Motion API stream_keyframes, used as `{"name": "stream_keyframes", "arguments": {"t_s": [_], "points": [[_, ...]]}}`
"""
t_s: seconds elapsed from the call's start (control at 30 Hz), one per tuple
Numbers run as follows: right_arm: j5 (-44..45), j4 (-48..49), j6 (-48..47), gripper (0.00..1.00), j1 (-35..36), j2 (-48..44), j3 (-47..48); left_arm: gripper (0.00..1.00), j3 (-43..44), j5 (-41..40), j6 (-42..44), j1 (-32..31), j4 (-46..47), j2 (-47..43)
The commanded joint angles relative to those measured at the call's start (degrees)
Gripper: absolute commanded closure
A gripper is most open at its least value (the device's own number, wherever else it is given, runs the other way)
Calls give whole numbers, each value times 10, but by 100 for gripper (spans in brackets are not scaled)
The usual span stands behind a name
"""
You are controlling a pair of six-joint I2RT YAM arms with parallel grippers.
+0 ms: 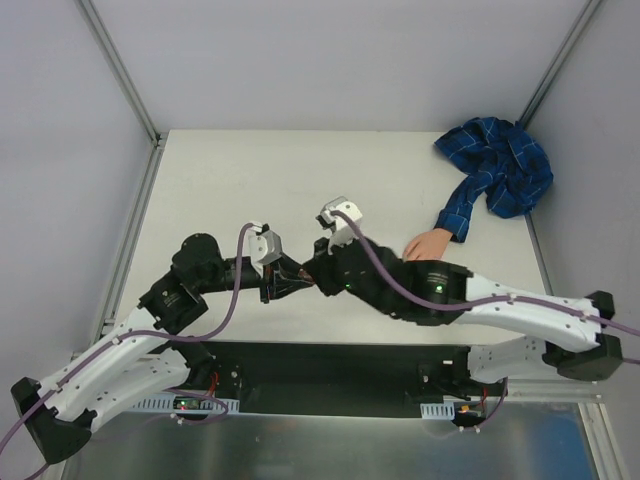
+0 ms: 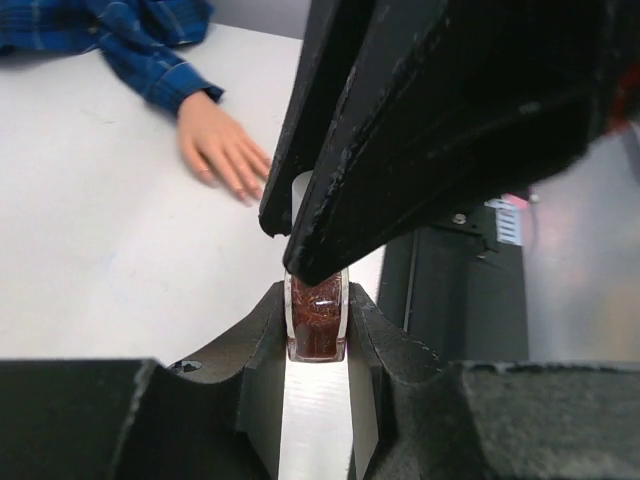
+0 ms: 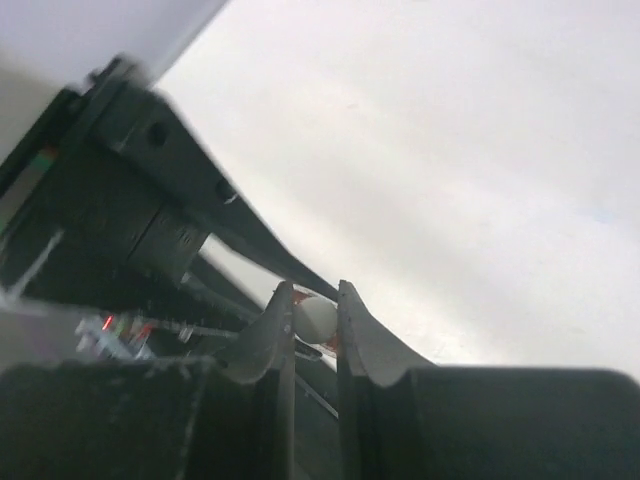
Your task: Paint the nails
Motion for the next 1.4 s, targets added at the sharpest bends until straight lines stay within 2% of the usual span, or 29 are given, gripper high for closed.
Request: {"name": "stream_keyframes", "arguments": {"t_s": [0.0, 0.07, 0.17, 0.23, 0.27, 0.33, 0.37, 0.4, 0.5, 0.6, 0.63, 0.7, 0.73, 0.83, 1.17, 1.27, 1.3, 1.37], "points": [[366, -170, 202, 99, 102, 118, 111, 100, 21, -146, 44, 6, 46, -10], [351, -178, 208, 100, 89, 133, 131, 100, 22, -134, 42, 6, 47, -6], [316, -143, 194, 98, 76, 117, 105, 100, 22, -117, 42, 6, 47, 4], [292, -122, 158, 89, 71, 92, 91, 100, 26, -97, 42, 6, 47, 10], [263, -96, 140, 76, 66, 82, 74, 100, 27, -85, 42, 6, 47, 12], [221, -77, 71, 59, 59, 48, 64, 100, 32, -52, 39, 6, 47, 20], [213, -75, 53, 46, 58, 36, 57, 100, 34, -39, 39, 6, 47, 24], [204, -75, 38, 41, 55, 23, 52, 100, 36, -27, 42, 6, 47, 33], [101, -61, -19, 28, 25, -28, 28, 100, 47, 31, 41, 6, 42, 51], [-39, -49, -70, 22, -22, -71, 4, 100, 58, 122, 34, 6, 43, 70], [-124, -34, -80, 21, -43, -80, -5, 100, 61, 180, 33, 6, 44, 77], [-210, -10, -143, 21, -61, -109, -41, 100, 72, 233, 19, 6, 48, 96], [-288, 7, -153, 22, -79, -116, -51, 100, 74, 271, 12, 6, 56, 101], [-366, 18, -175, 27, -101, -123, -58, 100, 73, 307, -13, 3, 78, 115], [-381, 37, -202, 56, -104, -103, -54, 100, 65, 319, -38, 3, 107, 123], [-378, 36, -200, 70, -103, -103, -59, 100, 65, 310, -38, 2, 108, 118], [-375, 33, -196, 83, -104, -102, -59, 100, 63, 294, -38, 3, 108, 115], [-376, 31, -193, 91, -103, -100, -64, 100, 59, 269, -35, 3, 108, 105]]}}
